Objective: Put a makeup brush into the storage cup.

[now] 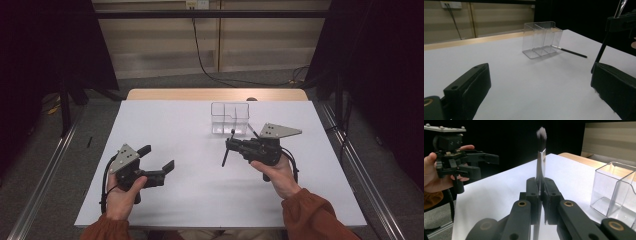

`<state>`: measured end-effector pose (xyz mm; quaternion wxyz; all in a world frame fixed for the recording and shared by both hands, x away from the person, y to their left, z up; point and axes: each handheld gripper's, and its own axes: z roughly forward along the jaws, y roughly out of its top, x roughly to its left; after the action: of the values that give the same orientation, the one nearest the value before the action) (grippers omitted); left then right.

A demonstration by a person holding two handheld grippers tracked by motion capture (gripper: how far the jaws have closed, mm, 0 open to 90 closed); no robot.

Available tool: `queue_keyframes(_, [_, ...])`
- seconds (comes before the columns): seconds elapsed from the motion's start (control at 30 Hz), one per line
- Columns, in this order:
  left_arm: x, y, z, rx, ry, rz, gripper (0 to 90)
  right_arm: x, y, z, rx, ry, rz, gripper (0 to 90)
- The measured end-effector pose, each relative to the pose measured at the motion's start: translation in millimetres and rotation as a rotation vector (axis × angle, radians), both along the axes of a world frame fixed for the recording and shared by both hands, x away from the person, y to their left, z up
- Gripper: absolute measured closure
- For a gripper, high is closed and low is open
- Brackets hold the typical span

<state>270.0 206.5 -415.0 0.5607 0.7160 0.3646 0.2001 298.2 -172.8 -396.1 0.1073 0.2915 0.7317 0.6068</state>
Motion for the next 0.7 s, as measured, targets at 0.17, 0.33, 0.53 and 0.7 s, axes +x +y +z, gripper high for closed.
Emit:
queue_keyframes(0.17, [-7.7, 6.1, -2.1, 0.016, -0.003, 0.016, 2.8, 3.6, -1.0, 0.3, -0.004, 0.005, -0.012, 83.9])
queue_keyframes(0.33, [-18.0, 12.5, -2.3, 0.002, 0.0, 0.025, 2.8, 7.8, -3.2, 2.7, -0.003, 0.001, -0.025, 83.9])
queue_keyframes(0.53, [-27.1, 26.3, -9.7, -0.001, -0.024, 0.032, 2.9, 11.8, -5.5, 4.0, -0.009, 0.004, -0.041, 83.9])
queue_keyframes(0.7, [-23.4, 30.9, -14.1, -0.003, -0.04, 0.049, 3.1, 19.1, -7.0, 9.0, -0.002, -0.001, -0.058, 83.9])
